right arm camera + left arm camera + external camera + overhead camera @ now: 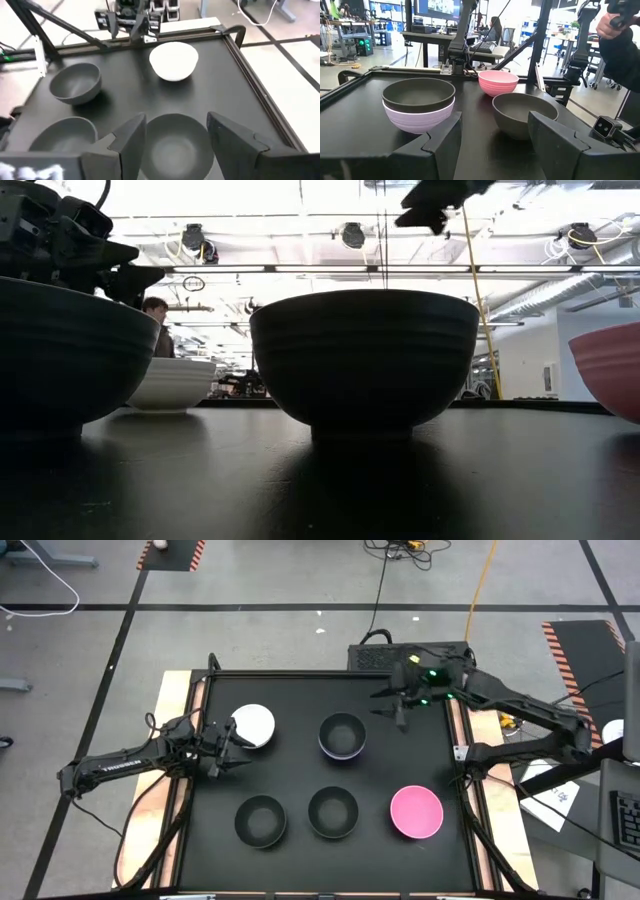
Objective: Nest bowls inside each other
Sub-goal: Stack the white bowl on top of the black bowl
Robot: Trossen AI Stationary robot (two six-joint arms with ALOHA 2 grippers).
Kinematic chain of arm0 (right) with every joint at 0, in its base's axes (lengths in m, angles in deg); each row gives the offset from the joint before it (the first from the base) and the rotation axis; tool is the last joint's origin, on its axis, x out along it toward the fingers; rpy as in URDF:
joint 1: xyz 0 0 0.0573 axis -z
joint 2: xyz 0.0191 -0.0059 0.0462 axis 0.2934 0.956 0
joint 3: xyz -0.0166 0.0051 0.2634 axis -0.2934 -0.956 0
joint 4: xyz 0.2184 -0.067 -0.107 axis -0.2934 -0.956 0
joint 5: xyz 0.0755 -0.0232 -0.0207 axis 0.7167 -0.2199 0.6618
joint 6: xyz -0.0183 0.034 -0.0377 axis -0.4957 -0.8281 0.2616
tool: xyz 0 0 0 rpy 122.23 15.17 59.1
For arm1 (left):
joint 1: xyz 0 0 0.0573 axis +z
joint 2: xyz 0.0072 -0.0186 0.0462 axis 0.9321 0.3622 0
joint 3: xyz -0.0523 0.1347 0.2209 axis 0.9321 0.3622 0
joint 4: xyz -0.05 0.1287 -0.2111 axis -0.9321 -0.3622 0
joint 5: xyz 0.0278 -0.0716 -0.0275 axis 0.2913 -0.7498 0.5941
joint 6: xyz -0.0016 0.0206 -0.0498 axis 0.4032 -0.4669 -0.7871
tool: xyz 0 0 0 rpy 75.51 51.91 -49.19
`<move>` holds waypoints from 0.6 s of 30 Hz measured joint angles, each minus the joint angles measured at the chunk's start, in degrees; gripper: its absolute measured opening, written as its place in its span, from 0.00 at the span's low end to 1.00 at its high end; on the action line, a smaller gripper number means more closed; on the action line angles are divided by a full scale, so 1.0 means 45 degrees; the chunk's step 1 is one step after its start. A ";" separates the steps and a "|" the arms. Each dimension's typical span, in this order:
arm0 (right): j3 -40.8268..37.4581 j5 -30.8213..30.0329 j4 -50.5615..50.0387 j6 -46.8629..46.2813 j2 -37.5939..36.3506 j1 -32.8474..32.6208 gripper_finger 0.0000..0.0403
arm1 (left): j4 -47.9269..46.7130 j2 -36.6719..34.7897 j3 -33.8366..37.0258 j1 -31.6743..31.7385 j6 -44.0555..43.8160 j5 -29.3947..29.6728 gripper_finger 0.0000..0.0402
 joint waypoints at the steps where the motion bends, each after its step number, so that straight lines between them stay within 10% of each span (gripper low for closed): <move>1: -0.0280 -0.0010 0.0020 -0.0121 -0.0408 -0.0065 0.49 | -0.0001 0.0000 0.0002 0.0000 -0.0026 0.0000 0.57; 12: -0.2808 -0.0056 0.0724 -0.1006 -0.4356 -0.1098 0.38 | 0.0010 0.0000 0.0001 0.0001 -0.0237 0.0004 0.57; 18: -0.3620 -0.0062 0.0835 -0.1124 -0.4973 -0.1471 0.08 | 0.0024 0.0000 0.0000 0.0003 -0.0374 0.0005 0.57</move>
